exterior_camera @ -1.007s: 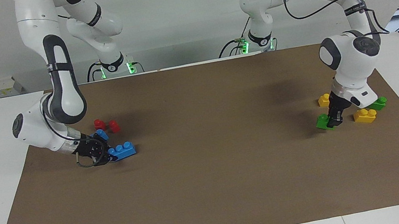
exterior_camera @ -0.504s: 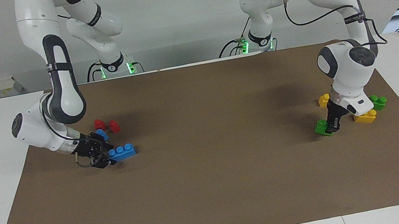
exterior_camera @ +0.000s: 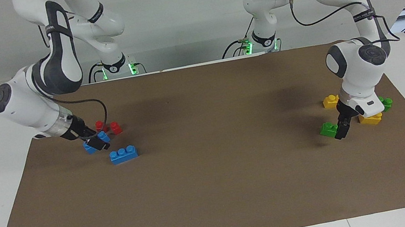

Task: Remove green block with left arm and hold with right

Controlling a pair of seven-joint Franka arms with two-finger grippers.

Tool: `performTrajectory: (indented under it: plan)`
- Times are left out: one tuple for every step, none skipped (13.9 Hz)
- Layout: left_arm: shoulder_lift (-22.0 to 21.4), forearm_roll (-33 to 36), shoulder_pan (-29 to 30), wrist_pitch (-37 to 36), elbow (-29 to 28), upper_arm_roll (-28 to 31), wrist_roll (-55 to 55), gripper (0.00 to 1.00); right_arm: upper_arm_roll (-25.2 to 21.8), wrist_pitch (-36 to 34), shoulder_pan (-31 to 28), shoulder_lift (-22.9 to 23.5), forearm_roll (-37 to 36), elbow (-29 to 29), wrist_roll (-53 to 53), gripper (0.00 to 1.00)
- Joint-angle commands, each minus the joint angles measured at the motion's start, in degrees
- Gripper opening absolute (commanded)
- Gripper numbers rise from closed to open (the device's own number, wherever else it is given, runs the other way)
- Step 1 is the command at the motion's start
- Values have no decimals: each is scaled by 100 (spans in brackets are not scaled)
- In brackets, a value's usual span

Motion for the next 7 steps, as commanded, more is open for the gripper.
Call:
performTrajectory:
  plan:
    - [-336,93,18,-779,329,-21,575,100,63,-803,-21,-176,-916,772,-1498,100]
    - [-451,93,18,-1060,434,-21,882,100,98,-1067,5,-264,-1050,983,-1956,100]
    - [-557,93,-8,-1323,583,-30,1268,100,99,-1278,66,-422,-1112,1090,-2326,100]
    - [-679,76,-17,-1570,733,-39,1750,100,99,-1368,93,-597,-1191,1108,-2626,100]
    - [-837,58,-25,-1842,847,-47,2182,100,99,-1412,128,-721,-1261,1135,-2942,100]
    - [-952,49,-34,-2149,1014,-56,2621,100,107,-1473,155,-748,-1314,1257,-3232,100]
    - [-1092,32,-43,-2370,1120,-56,3008,100,107,-1613,155,-705,-1341,1423,-3357,100]
